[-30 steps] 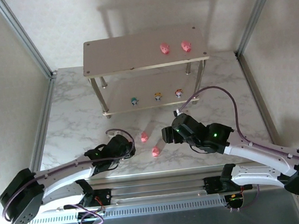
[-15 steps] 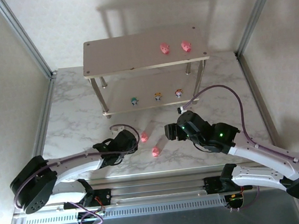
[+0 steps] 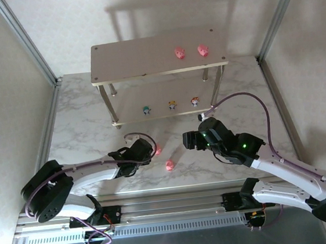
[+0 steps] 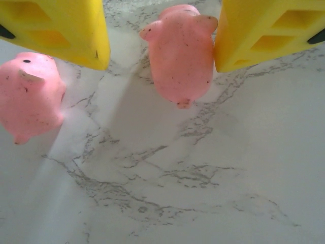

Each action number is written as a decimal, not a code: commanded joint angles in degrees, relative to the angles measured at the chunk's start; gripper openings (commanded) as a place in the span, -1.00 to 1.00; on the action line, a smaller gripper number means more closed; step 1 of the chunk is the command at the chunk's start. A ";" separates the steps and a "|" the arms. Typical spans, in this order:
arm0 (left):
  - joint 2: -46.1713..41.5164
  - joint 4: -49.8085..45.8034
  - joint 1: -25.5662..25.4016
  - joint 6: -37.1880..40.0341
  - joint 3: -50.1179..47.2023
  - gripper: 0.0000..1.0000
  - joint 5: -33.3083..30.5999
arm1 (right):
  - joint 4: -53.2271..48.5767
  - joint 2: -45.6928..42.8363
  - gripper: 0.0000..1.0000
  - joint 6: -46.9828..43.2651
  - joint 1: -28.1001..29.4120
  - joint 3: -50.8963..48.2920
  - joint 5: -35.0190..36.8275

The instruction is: Place and organize the plastic toys onto the shelf

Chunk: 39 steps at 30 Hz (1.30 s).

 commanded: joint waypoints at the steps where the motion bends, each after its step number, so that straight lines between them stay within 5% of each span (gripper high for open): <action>1: 0.96 -1.05 0.39 1.24 1.06 0.09 -2.15 | 1.34 -0.68 0.67 -0.53 -0.97 -1.19 -1.38; 8: 2.02 -0.35 0.89 2.04 0.56 -0.01 -0.83 | 2.15 -0.13 0.67 -0.58 -1.89 -1.38 -2.47; 15: 2.26 0.68 1.70 3.84 0.00 -0.51 0.20 | 2.27 -0.10 0.67 -0.47 -2.50 -1.45 -2.05; 22: -0.12 -2.97 2.15 6.54 2.14 -0.58 1.42 | 1.75 -0.50 0.68 -0.46 -2.95 -1.08 -1.62; 31: -10.83 -27.36 1.89 14.12 28.78 -0.58 -1.40 | 0.99 1.81 0.67 -3.16 -3.00 1.99 -0.55; 39: -10.25 -31.28 6.97 27.59 54.71 -0.50 -5.69 | 2.49 4.89 0.67 -6.93 -3.95 7.36 -1.23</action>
